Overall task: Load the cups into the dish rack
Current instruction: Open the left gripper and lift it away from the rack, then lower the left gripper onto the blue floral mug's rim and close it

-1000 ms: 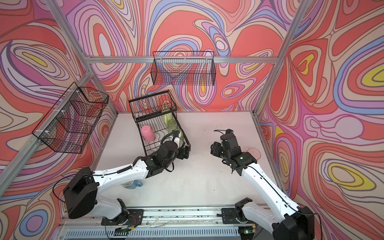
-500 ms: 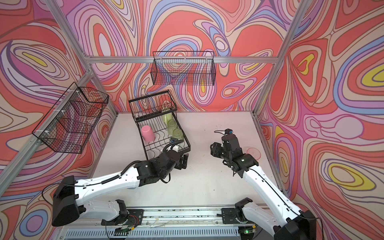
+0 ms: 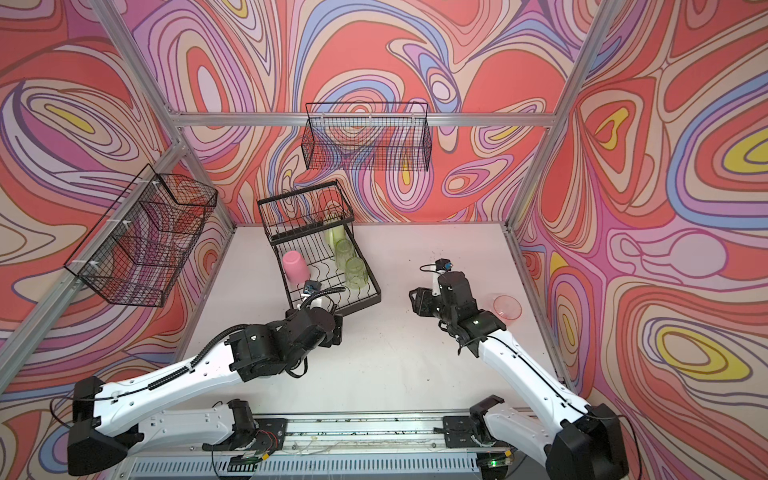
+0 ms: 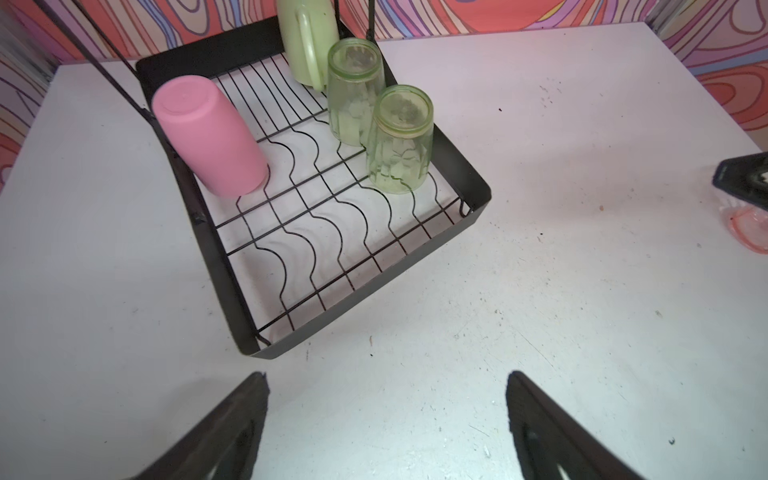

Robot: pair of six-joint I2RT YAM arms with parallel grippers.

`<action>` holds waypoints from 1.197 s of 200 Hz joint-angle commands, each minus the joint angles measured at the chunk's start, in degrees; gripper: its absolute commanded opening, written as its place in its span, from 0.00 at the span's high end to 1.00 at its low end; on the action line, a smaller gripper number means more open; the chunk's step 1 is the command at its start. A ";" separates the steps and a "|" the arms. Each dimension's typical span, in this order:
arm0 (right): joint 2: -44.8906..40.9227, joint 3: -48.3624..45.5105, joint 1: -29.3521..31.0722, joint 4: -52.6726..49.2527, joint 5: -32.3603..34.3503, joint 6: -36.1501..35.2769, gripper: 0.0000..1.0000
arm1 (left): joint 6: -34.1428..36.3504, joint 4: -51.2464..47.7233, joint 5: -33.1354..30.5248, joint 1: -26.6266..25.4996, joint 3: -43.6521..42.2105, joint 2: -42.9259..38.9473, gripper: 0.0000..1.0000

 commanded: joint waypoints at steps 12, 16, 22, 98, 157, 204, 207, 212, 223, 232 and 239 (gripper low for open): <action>0.43 -0.51 6.55 4.19 4.50 -4.55 0.41 | -1.97 -7.40 -4.49 0.04 1.48 -1.82 0.07; 0.67 -0.47 7.49 4.28 5.00 -4.88 0.41 | -1.97 -7.70 -4.58 0.06 1.81 -1.73 0.07; 0.94 -0.38 8.61 4.57 5.81 -5.33 0.41 | -2.02 -8.46 -4.78 0.14 2.21 -1.67 0.07; 0.90 -2.80 15.78 9.78 8.78 -8.40 0.41 | -3.65 -13.43 1.87 9.80 3.79 -4.09 0.08; 2.74 -3.45 19.93 12.38 9.88 -9.93 0.42 | -9.09 -22.23 5.11 17.09 5.18 -4.77 0.14; 4.58 -3.14 24.38 14.02 11.68 -13.74 0.43 | -9.53 -25.32 12.07 23.91 3.19 -6.49 0.17; 4.71 -3.10 24.65 14.06 11.66 -14.07 0.43 | -9.45 -25.36 12.76 24.41 3.08 -6.58 0.17; 4.88 -3.17 25.16 14.27 11.76 -14.59 0.43 | -9.44 -25.49 13.71 25.24 2.72 -6.62 0.18; 5.19 -3.08 26.08 14.69 12.14 -15.61 0.44 | -9.53 -25.60 16.05 27.06 1.89 -6.78 0.18; 5.42 -2.93 26.80 15.03 12.26 -16.24 0.44 | -9.70 -25.51 17.53 28.39 1.12 -6.80 0.19; 5.56 -2.98 27.30 15.36 12.23 -16.65 0.44 | -10.10 -25.43 18.87 29.18 0.59 -6.74 0.19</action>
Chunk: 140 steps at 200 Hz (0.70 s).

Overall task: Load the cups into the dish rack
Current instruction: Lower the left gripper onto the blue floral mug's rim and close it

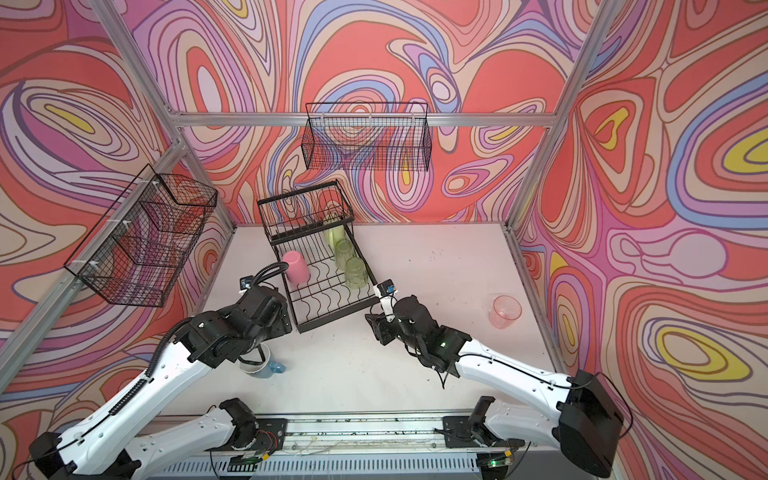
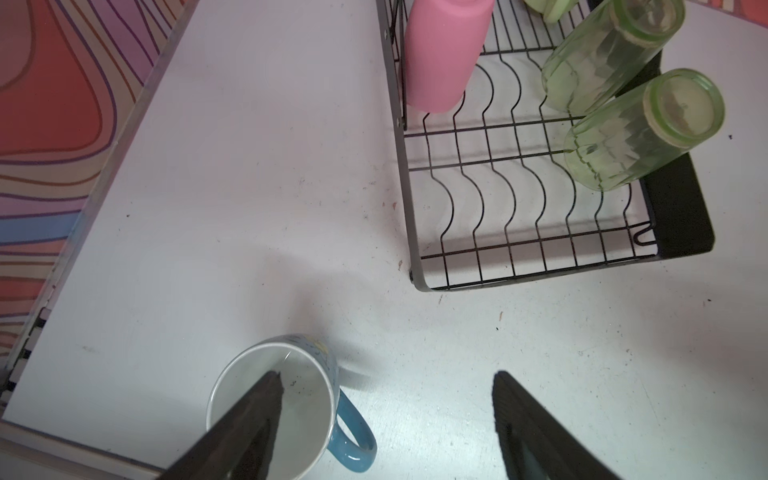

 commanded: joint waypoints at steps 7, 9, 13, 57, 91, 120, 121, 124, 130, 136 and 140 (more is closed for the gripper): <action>0.84 0.04 1.97 2.33 1.61 -3.44 0.44 | -2.21 -3.25 6.79 3.51 -2.54 -0.14 0.19; 0.84 0.05 2.08 2.36 1.58 -3.43 0.44 | -2.35 -3.24 7.10 3.73 -2.63 -0.14 0.19; 0.91 0.10 2.23 2.39 1.55 -3.51 0.44 | -2.57 -3.17 7.70 4.17 -2.88 -0.14 0.19; 0.78 -0.49 3.11 2.98 2.16 -3.75 0.45 | -6.28 -1.88 13.24 8.86 -6.20 -0.90 0.20; 0.29 -1.27 3.04 3.28 2.73 -3.33 0.45 | -9.77 -1.48 12.88 10.46 -7.70 -1.03 0.24; 0.12 -1.64 3.08 3.20 3.11 -3.21 0.45 | -12.70 -0.94 12.94 11.73 -7.94 0.27 0.29; 0.09 -1.67 3.05 3.23 3.11 -3.22 0.45 | -12.92 -0.95 12.90 11.73 -7.95 0.37 0.29; 0.06 -1.70 3.10 3.24 3.23 -3.22 0.45 | -13.35 -0.95 12.90 11.82 -7.96 0.59 0.29; -0.03 -1.89 3.11 3.34 3.30 -3.22 0.45 | -14.11 -0.77 12.92 12.07 -8.11 0.93 0.29; -0.10 -2.03 3.10 3.40 3.38 -3.27 0.45 | -14.92 -0.60 13.03 12.39 -8.22 1.21 0.30; -0.12 -2.13 3.05 3.34 3.45 -3.23 0.45 | -15.60 -0.60 12.95 12.44 -8.30 1.41 0.30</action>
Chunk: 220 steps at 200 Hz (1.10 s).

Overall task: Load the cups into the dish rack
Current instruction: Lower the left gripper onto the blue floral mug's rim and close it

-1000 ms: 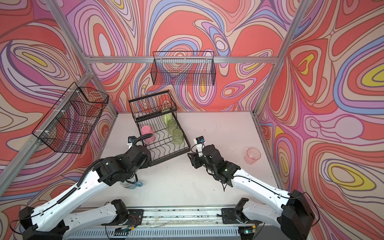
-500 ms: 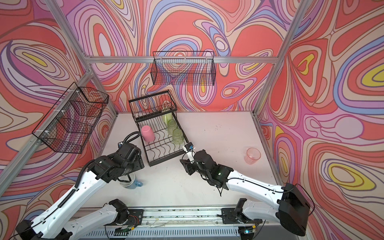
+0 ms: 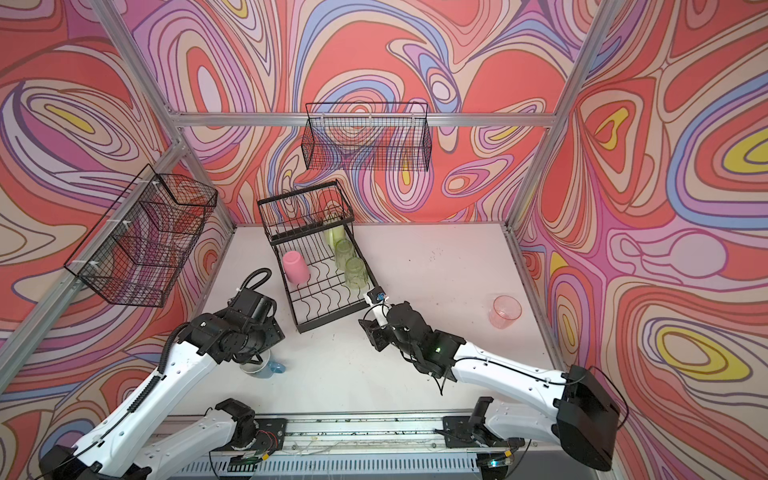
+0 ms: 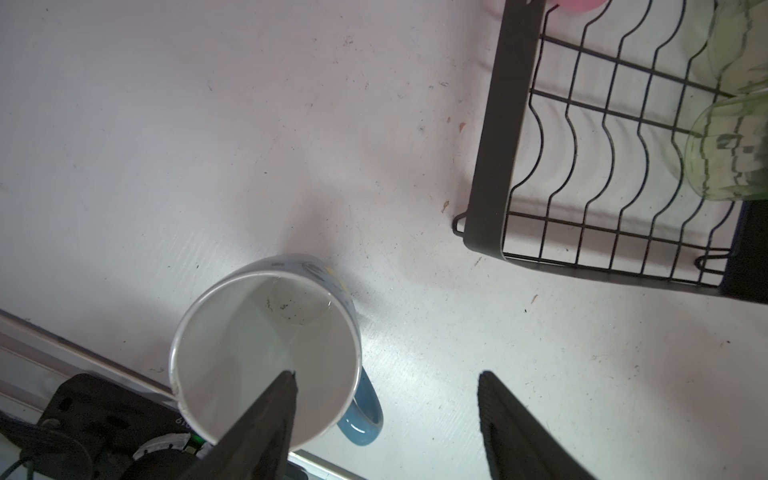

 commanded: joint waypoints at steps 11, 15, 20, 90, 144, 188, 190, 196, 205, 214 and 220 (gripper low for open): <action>-0.83 -1.34 0.40 0.56 1.28 -0.19 0.45 | -6.77 -0.19 -0.11 1.27 -1.37 1.52 0.31; -0.85 -1.39 0.43 0.56 1.34 -0.19 0.45 | -7.41 -0.19 -0.11 1.37 -1.45 1.63 0.31; -0.92 -1.47 0.36 0.52 1.45 -0.23 0.45 | -8.11 -0.18 -0.21 1.52 -1.58 1.69 0.31; 0.36 -2.65 0.42 3.60 -0.95 -2.16 0.46 | -12.80 1.18 0.95 5.92 -3.81 2.61 0.40; 1.06 -2.83 0.46 5.05 -2.58 -2.58 0.45 | -14.03 5.02 3.36 10.49 -5.03 3.73 0.46; 0.73 -3.42 0.46 5.32 -2.29 -2.35 0.45 | -17.67 5.11 2.95 11.73 -5.33 6.14 0.54; 0.71 -3.47 0.47 5.31 -2.27 -2.34 0.46 | -17.79 5.18 2.94 11.76 -5.36 6.26 0.55; 0.59 -3.45 0.52 5.39 -2.23 -2.35 0.46 | -17.78 5.54 3.06 11.86 -5.51 6.47 0.55; 0.73 -3.56 0.50 5.40 -1.99 -2.32 0.46 | -18.22 5.88 3.48 12.08 -5.73 6.88 0.56; 0.78 -3.56 0.50 5.40 -1.97 -2.25 0.45 | -18.55 6.19 3.74 12.21 -5.85 7.27 0.57; 0.82 -3.57 0.45 5.40 -1.94 -2.24 0.46 | -18.72 6.31 3.80 12.28 -5.87 7.57 0.58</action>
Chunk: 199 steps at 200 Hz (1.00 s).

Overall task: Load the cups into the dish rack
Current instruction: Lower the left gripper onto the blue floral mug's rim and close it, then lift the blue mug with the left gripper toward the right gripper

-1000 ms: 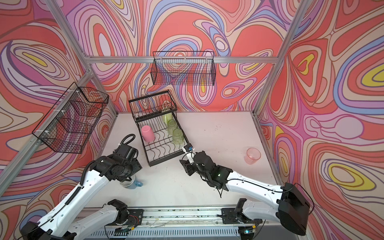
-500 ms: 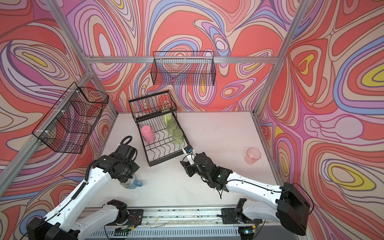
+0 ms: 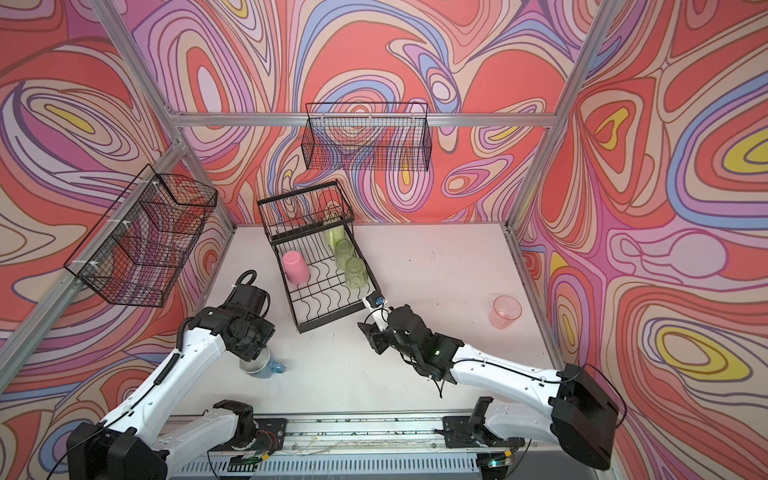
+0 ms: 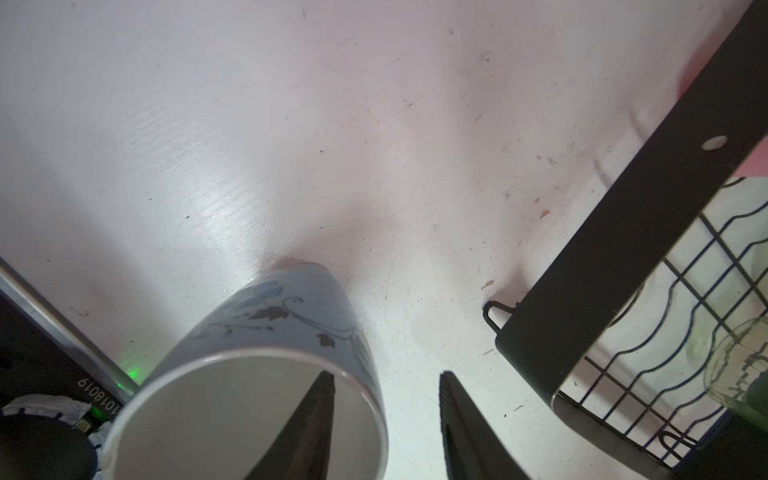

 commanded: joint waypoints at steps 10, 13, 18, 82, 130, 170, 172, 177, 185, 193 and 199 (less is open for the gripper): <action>0.23 -0.71 0.45 1.11 -0.12 -0.08 0.46 | -3.07 0.03 -0.14 0.63 -0.98 1.46 0.60; 0.23 -0.67 0.44 1.11 -0.11 -0.09 0.46 | -3.07 0.03 -0.15 0.63 -0.97 1.63 0.60; 0.23 -0.71 0.48 1.11 -0.13 -0.08 0.46 | -3.12 -0.12 -0.36 0.64 -1.03 1.77 0.61; 0.06 -0.63 0.46 0.72 -0.03 -0.10 0.46 | -3.47 0.02 -1.53 1.25 -3.32 2.11 0.74; 0.38 0.08 0.46 0.67 -0.40 -0.09 0.46 | -3.84 -1.06 -2.66 1.25 -4.53 -0.57 0.86; 0.31 0.82 0.43 0.08 -0.41 0.26 0.45 | -3.46 -3.74 -4.35 1.25 -2.79 -3.73 0.93; 0.27 0.85 0.48 0.02 -0.43 0.26 0.46 | -3.48 -3.93 -4.43 1.29 -2.68 -3.89 0.93; 0.23 1.02 0.48 -0.11 -0.43 0.33 0.46 | -3.36 -4.26 -4.58 1.29 -2.37 -4.34 0.94; 0.23 1.19 0.48 -0.29 -0.42 0.65 0.46 | -3.15 -4.90 -4.81 1.25 -1.96 -5.03 0.95; 0.05 1.41 0.41 -0.53 -0.42 1.00 0.45 | -2.87 -5.58 -4.98 1.25 -1.49 -5.81 0.96; -0.03 1.47 0.44 -0.64 -0.47 1.26 0.46 | -2.73 -6.00 -5.19 1.25 -1.28 -6.43 0.97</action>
